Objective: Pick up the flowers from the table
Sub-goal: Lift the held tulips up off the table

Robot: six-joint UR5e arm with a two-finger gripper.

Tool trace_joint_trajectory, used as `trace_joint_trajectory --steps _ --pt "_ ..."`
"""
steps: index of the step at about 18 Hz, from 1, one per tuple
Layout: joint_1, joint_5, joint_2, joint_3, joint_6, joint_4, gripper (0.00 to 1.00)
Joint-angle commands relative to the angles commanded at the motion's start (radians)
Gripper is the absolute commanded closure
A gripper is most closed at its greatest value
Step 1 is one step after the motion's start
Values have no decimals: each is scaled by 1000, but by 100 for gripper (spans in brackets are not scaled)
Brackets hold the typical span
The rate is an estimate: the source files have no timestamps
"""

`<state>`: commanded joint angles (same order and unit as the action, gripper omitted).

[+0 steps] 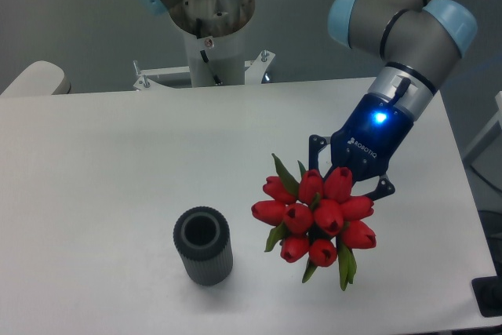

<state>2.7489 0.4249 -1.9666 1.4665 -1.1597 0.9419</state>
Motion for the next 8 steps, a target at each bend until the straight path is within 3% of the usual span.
trace_joint_trajectory --steps 8 --pt "-5 2 2 8 2 -12 78"
